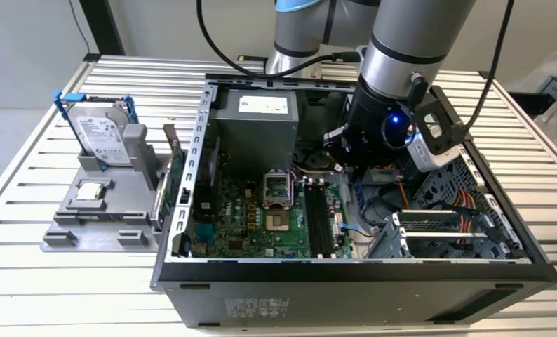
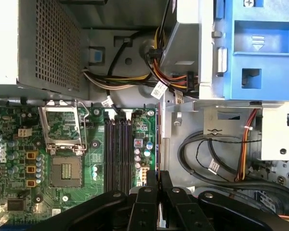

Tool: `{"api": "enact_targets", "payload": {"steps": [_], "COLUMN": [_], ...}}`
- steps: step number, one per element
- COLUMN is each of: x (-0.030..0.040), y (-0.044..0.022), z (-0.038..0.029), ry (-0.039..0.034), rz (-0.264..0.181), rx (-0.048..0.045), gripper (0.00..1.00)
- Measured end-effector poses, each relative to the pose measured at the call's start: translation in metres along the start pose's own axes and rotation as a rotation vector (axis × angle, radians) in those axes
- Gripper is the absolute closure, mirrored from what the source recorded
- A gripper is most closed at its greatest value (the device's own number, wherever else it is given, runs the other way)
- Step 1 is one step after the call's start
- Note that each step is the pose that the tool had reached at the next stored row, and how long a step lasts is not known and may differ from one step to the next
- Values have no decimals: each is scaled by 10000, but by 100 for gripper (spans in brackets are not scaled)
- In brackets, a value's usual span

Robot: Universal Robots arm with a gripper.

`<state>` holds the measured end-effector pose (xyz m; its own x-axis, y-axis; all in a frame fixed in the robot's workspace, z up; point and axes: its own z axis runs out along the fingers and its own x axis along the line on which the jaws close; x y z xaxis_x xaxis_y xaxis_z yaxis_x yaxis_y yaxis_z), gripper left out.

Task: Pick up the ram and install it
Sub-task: 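Insert the ram into the slot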

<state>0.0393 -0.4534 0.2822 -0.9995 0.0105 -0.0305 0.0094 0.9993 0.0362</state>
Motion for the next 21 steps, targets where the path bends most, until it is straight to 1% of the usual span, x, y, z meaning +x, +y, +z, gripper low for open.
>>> {"api": "enact_targets", "payload": {"steps": [12, 21], "x": [2, 3], "y": [4, 9], "z": [60, 87], "ry": [0, 1], "rz": [0, 0], "rx": [7, 8], "gripper": [100, 100]}}
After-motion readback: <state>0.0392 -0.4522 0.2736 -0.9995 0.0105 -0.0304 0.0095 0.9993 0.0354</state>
